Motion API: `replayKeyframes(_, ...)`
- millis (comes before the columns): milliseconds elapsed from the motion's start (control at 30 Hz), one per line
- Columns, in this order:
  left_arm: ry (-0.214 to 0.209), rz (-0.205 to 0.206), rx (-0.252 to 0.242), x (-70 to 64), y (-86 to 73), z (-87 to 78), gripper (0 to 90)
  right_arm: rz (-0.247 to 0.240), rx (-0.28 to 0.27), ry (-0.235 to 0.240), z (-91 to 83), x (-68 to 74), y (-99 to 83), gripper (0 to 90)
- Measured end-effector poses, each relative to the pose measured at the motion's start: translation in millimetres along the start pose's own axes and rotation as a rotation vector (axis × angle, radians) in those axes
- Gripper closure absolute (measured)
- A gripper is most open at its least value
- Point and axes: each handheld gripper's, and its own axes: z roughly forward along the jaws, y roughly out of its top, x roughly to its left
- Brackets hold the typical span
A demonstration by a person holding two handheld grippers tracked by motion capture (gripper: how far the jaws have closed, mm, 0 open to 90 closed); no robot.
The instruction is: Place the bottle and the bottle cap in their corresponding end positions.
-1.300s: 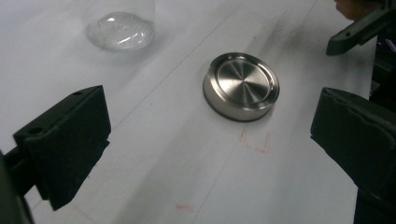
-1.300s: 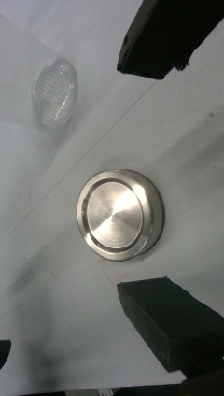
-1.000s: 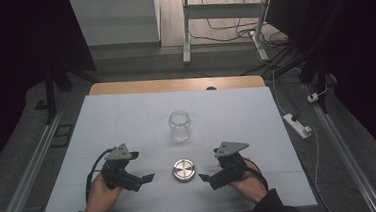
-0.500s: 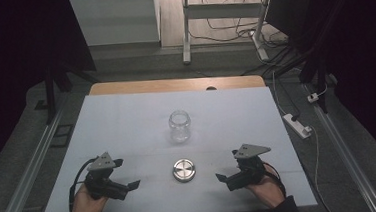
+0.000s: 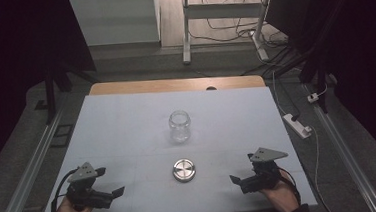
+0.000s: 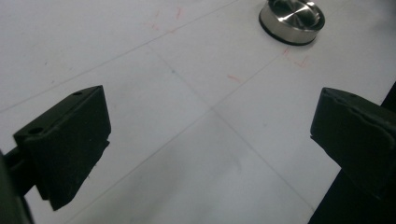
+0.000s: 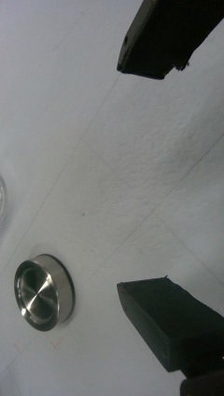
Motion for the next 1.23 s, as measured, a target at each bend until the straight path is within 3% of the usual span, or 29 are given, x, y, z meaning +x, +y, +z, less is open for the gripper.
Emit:
replayKeyframes(567,0.061,-0.082,-0.008,7.3,-32.3,-25.6,0.0,0.085,0.005,-0.065,-27.1,-14.4,-24.2,0.0)
replayKeyframes(933,0.092,-0.106,0.015,9.0,-43.6,-32.0,0.0,0.111,0.037,-0.069,-34.9,-13.3,-34.1,0.0)
replayKeyframes(1233,0.105,-0.132,0.013,10.8,-48.4,-37.6,0.0,0.131,0.027,-0.085,-41.0,-13.6,-37.9,0.0)
